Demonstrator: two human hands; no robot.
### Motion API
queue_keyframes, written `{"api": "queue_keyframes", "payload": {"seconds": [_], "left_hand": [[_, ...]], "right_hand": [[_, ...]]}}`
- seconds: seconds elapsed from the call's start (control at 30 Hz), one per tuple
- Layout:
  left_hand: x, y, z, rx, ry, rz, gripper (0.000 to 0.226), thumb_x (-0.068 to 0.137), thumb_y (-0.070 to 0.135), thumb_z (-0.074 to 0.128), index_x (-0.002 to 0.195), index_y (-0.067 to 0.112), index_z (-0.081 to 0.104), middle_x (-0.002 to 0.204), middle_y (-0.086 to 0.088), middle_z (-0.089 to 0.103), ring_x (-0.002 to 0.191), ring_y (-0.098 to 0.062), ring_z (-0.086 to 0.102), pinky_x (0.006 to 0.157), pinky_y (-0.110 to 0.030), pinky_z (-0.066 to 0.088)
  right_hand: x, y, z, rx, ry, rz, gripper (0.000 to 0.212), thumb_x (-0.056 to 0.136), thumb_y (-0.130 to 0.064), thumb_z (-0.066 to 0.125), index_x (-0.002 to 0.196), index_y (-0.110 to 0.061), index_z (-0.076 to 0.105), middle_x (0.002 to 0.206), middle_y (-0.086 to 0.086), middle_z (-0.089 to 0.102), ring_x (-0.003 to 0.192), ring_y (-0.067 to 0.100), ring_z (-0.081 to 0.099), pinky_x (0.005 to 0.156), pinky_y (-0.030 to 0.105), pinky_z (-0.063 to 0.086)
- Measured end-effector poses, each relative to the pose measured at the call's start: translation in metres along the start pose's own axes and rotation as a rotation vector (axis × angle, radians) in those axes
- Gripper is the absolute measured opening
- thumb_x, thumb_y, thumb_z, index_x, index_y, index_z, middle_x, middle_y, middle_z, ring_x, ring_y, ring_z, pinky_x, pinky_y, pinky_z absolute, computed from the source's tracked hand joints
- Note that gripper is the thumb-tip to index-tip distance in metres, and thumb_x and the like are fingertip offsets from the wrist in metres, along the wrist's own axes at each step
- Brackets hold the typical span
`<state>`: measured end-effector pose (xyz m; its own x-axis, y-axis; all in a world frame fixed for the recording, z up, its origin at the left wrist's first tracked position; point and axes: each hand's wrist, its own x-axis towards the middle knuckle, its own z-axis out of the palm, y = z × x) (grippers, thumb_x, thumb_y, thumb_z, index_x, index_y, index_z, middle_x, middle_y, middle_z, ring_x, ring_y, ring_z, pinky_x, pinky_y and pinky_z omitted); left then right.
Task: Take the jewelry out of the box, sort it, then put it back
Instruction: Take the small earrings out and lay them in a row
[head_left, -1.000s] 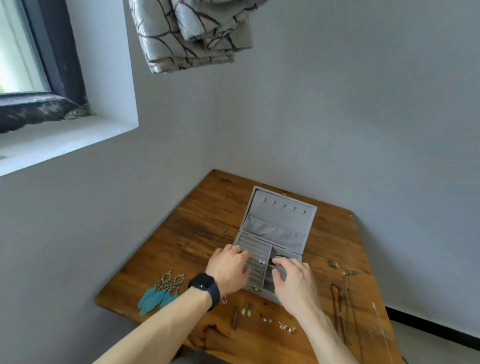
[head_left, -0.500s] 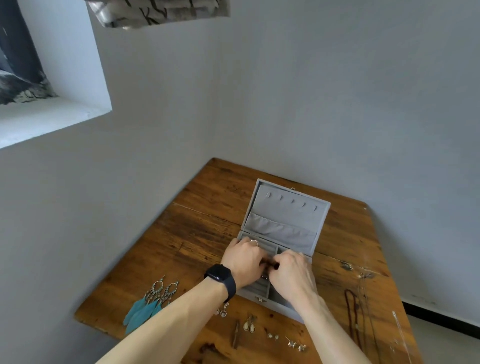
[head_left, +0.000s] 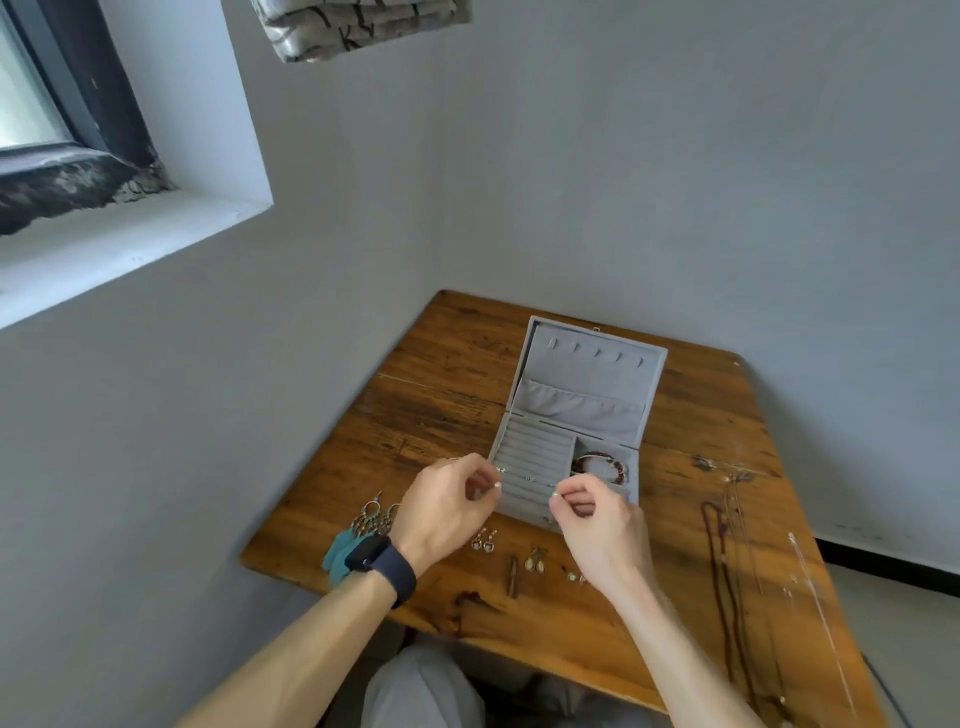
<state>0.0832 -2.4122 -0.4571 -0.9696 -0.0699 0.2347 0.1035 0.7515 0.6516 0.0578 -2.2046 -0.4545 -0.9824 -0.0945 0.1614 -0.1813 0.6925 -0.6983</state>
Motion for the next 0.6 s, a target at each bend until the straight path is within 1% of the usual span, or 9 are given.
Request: {"api": "queue_keyframes", "payload": {"seconds": [0.13,0.2,0.27,0.33,0.4,0.43,0.5,0.53,0.6], "left_hand": [[-0.045,-0.006,-0.004,-0.064,0.01,-0.039,0.012,0.089,0.036,0.069,0.1,0.033,0.069,0.093,0.021,0.068,0.092,0.006,0.061,0.08,-0.016,0.052],[-0.064,-0.009,-0.001,-0.047,-0.018,-0.068,0.013,0.089,0.035,0.07,0.102,0.035,0.069,0.095,0.021,0.069,0.094,0.005,0.061,0.081,-0.018,0.053],[-0.079,-0.014,0.005,0.007,-0.036,-0.09,0.014,0.09,0.035,0.07,0.103,0.037,0.069,0.098,0.021,0.067,0.096,0.002,0.058,0.081,-0.019,0.05],[-0.086,-0.02,0.008,0.047,-0.043,-0.095,0.015,0.089,0.034,0.071,0.104,0.037,0.071,0.1,0.02,0.066,0.097,0.001,0.054,0.08,-0.015,0.045],[-0.089,-0.025,0.011,0.047,-0.051,-0.114,0.016,0.088,0.033,0.072,0.104,0.035,0.072,0.1,0.019,0.066,0.096,0.001,0.053,0.079,-0.012,0.04],[-0.088,-0.028,0.011,0.021,-0.053,-0.132,0.016,0.087,0.033,0.073,0.103,0.035,0.073,0.099,0.019,0.066,0.096,0.001,0.054,0.08,-0.013,0.041],[-0.087,-0.033,0.012,-0.049,-0.059,-0.163,0.016,0.085,0.032,0.076,0.101,0.035,0.073,0.097,0.019,0.067,0.095,0.001,0.057,0.082,-0.018,0.045],[-0.087,-0.034,0.013,-0.067,-0.064,-0.165,0.016,0.084,0.031,0.077,0.1,0.035,0.073,0.096,0.02,0.067,0.094,0.002,0.057,0.082,-0.018,0.046],[-0.086,-0.036,0.014,-0.069,-0.071,-0.152,0.017,0.084,0.031,0.077,0.1,0.035,0.074,0.096,0.019,0.067,0.094,0.002,0.057,0.081,-0.018,0.045]], "right_hand": [[-0.056,-0.007,0.019,0.117,0.025,-0.013,0.009,0.088,-0.03,0.073,0.089,-0.036,0.067,0.08,-0.025,0.067,0.082,-0.011,0.063,0.069,0.009,0.05],[-0.08,-0.009,0.034,0.13,0.004,0.005,0.012,0.088,-0.029,0.073,0.089,-0.038,0.066,0.082,-0.026,0.067,0.083,-0.01,0.062,0.069,0.008,0.049],[-0.095,-0.01,0.049,0.119,-0.01,0.017,0.013,0.088,-0.027,0.074,0.091,-0.037,0.067,0.086,-0.025,0.067,0.081,-0.005,0.061,0.07,0.013,0.049],[-0.101,-0.011,0.061,0.076,0.015,-0.017,0.011,0.087,-0.026,0.075,0.093,-0.032,0.07,0.091,-0.021,0.068,0.083,0.0,0.058,0.076,0.015,0.043],[-0.1,-0.013,0.07,0.023,0.033,-0.02,0.01,0.086,-0.028,0.075,0.095,-0.03,0.071,0.094,-0.019,0.069,0.086,0.006,0.058,0.078,0.01,0.033],[-0.1,-0.015,0.073,-0.003,0.035,-0.011,0.01,0.085,-0.03,0.075,0.095,-0.031,0.071,0.094,-0.019,0.07,0.088,0.008,0.058,0.077,0.011,0.034],[-0.098,-0.017,0.079,-0.049,0.043,0.004,0.011,0.084,-0.034,0.075,0.094,-0.034,0.07,0.093,-0.02,0.07,0.088,0.01,0.058,0.073,0.025,0.044],[-0.098,-0.018,0.08,-0.058,0.046,0.011,0.012,0.084,-0.035,0.075,0.095,-0.035,0.07,0.092,-0.021,0.07,0.087,0.01,0.058,0.072,0.029,0.046],[-0.097,-0.016,0.081,-0.046,0.042,0.019,0.013,0.083,-0.038,0.075,0.094,-0.037,0.068,0.089,-0.024,0.068,0.087,0.007,0.056,0.071,0.029,0.046]]}}
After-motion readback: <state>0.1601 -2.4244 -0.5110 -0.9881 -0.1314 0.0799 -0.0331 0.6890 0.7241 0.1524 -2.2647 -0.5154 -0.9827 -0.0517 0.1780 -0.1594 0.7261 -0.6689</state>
